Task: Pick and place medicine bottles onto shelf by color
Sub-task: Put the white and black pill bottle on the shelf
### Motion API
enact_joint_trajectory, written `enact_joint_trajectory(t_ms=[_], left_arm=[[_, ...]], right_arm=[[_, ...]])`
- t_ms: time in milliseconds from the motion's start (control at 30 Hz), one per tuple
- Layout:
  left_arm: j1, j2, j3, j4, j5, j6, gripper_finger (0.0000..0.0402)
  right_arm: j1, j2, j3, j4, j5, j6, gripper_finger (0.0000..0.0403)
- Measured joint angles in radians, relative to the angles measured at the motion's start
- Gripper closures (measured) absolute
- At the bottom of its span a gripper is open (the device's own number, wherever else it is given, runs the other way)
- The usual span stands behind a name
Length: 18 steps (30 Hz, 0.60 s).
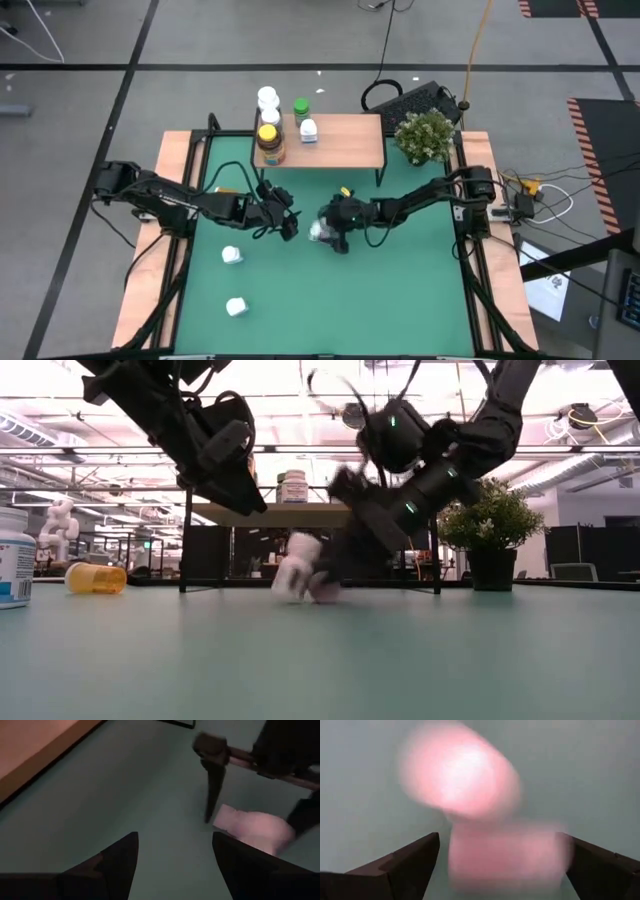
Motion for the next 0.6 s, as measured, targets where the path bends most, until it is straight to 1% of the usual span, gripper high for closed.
enact_joint_trajectory(t_ms=[67,167,267,367,500,533,600], left_arm=[[-0.006,0.0,0.0,-0.006,0.004,-0.006,0.0147],[-0.012,0.0,0.0,-0.006,0.007,-0.005,0.0147],[-0.013,0.0,0.001,-0.004,0.009,0.002,0.0147],[-0.015,0.0,0.001,-0.009,0.015,0.003,0.0147],[-0.026,0.0,0.001,-0.031,0.018,0.003,0.0147],[-0.029,0.0,0.001,-0.035,0.018,0.003,0.0147],[-0.032,0.0,0.001,-0.038,0.019,0.0,0.0147]], right_arm=[[0.005,-0.01,0.001,-0.05,-0.022,0.03,0.0016],[0.019,-0.022,-0.002,-0.069,-0.024,0.054,0.0016],[0.033,-0.024,-0.003,-0.033,-0.029,0.025,0.0016],[0.047,-0.025,-0.002,-0.026,-0.028,-0.056,0.0016],[0.072,-0.03,-0.003,-0.042,-0.028,-0.217,0.0016],[0.08,-0.037,-0.003,-0.044,-0.035,-0.245,0.0016],[0.095,-0.065,-0.003,-0.047,-0.092,-0.292,0.0016]])
